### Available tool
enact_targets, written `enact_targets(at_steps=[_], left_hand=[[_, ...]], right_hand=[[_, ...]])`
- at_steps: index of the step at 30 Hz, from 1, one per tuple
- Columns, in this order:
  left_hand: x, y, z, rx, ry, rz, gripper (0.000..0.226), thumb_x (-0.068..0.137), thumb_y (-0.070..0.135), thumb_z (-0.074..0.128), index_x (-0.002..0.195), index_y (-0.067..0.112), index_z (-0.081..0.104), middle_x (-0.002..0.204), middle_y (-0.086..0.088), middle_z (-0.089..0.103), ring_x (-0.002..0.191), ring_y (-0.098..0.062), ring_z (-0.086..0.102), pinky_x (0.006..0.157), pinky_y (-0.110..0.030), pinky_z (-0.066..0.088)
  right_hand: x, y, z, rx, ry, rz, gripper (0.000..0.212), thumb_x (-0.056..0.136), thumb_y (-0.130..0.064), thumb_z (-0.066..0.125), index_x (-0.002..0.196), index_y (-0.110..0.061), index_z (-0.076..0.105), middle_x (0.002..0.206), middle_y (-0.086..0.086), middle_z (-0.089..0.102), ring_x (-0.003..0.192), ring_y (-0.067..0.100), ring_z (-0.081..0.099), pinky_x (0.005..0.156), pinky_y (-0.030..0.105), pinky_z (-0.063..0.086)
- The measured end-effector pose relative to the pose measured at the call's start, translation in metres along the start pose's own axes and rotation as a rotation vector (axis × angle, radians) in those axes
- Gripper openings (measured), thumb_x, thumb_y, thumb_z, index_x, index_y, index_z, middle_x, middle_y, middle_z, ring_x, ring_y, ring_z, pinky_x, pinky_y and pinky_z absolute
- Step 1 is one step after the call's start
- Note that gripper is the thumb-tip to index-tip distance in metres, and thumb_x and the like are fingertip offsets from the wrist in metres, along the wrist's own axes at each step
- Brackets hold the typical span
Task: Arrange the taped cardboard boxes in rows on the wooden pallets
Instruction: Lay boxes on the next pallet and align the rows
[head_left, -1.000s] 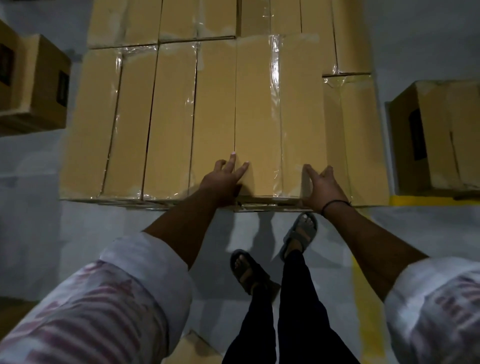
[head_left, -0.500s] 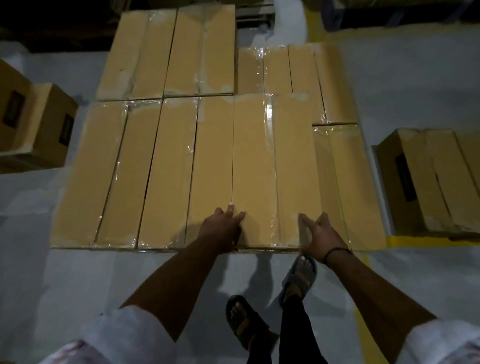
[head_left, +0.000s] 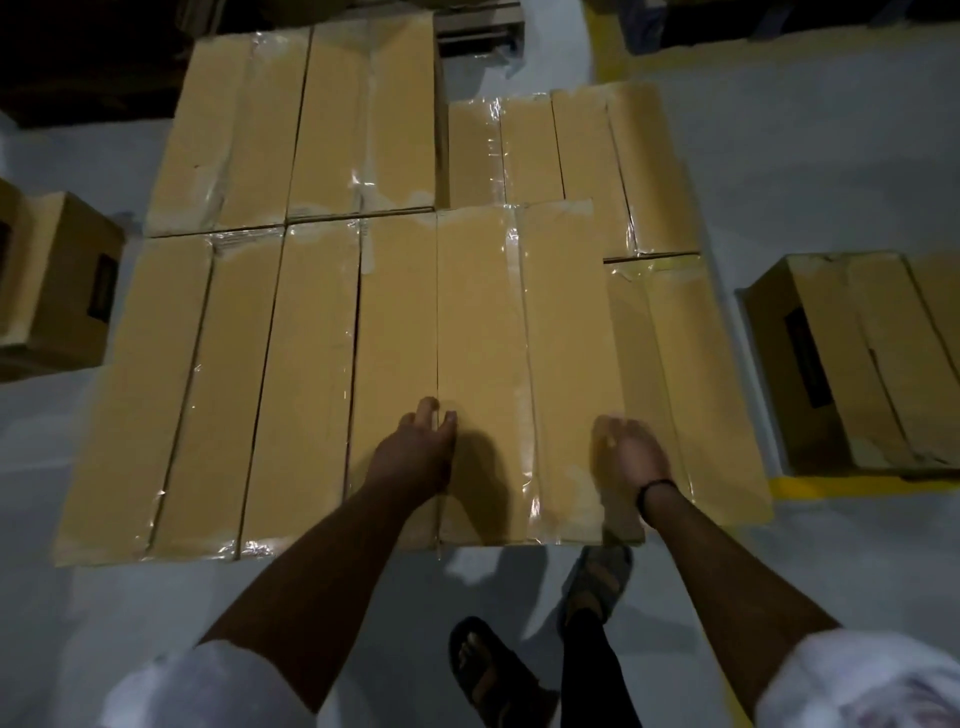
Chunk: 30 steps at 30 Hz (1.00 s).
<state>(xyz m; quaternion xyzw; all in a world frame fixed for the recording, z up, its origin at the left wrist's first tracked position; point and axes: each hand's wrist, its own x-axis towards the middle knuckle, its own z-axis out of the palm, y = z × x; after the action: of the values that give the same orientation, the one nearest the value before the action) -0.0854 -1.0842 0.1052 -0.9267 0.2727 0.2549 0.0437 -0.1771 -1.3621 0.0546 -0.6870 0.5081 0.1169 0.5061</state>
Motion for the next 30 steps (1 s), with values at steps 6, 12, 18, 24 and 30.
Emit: enact_targets(at_steps=[6, 12, 18, 24, 30], left_hand=[[0.011, 0.014, -0.009, 0.027, -0.069, 0.003, 0.099, 0.088, 0.032, 0.078, 0.162, 0.012, 0.013, 0.17, -0.017, -0.004, 0.141, -0.041, 0.037, 0.102, -0.045, 0.053], [0.014, 0.014, -0.013, 0.103, -0.066, 0.001, 0.096, 0.086, 0.037, 0.079, 0.16, 0.01, 0.022, 0.17, -0.018, 0.006, 0.132, -0.035, 0.048, 0.095, -0.042, 0.052], [0.016, -0.009, -0.004, 0.047, -0.023, 0.027, 0.102, 0.076, 0.039, 0.087, 0.159, 0.027, 0.03, 0.172, 0.0, 0.011, 0.133, -0.032, 0.047, 0.091, -0.041, 0.055], [0.032, -0.018, 0.006, -0.189, 0.271, -0.034, 0.057, 0.082, 0.069, 0.064, 0.121, 0.028, 0.067, 0.117, -0.004, 0.07, 0.093, -0.024, 0.064, 0.065, -0.029, 0.048], [0.064, 0.012, 0.027, -0.271, 0.49, -0.105, 0.052, 0.096, 0.054, 0.06, 0.132, 0.017, 0.054, 0.141, -0.012, 0.045, 0.131, -0.028, 0.044, 0.1, -0.042, 0.049]], right_hand=[[0.02, -0.009, 0.005, 0.033, 0.082, 0.023, 0.052, 0.108, -0.037, 0.04, 0.139, 0.003, 0.049, 0.139, 0.023, 0.056, 0.115, 0.032, 0.056, 0.091, 0.029, 0.043], [0.007, -0.022, 0.009, -0.335, -0.064, -0.298, 0.075, 0.105, -0.048, 0.041, 0.16, -0.004, 0.014, 0.165, 0.015, 0.024, 0.15, 0.03, 0.028, 0.121, 0.04, 0.026], [0.012, -0.035, 0.028, -0.982, 0.006, -0.673, 0.087, 0.1, -0.066, 0.021, 0.16, -0.012, -0.012, 0.164, 0.017, -0.027, 0.151, 0.038, -0.025, 0.125, 0.051, 0.001], [0.013, -0.028, 0.035, -1.136, 0.004, -0.688, 0.095, 0.095, -0.076, 0.014, 0.159, -0.013, -0.016, 0.16, 0.018, -0.035, 0.144, 0.049, -0.034, 0.12, 0.06, 0.011], [0.023, -0.016, 0.031, -1.151, 0.044, -0.771, 0.093, 0.096, -0.077, 0.01, 0.161, -0.013, -0.01, 0.164, 0.016, -0.027, 0.15, 0.038, -0.027, 0.121, 0.058, 0.014]])
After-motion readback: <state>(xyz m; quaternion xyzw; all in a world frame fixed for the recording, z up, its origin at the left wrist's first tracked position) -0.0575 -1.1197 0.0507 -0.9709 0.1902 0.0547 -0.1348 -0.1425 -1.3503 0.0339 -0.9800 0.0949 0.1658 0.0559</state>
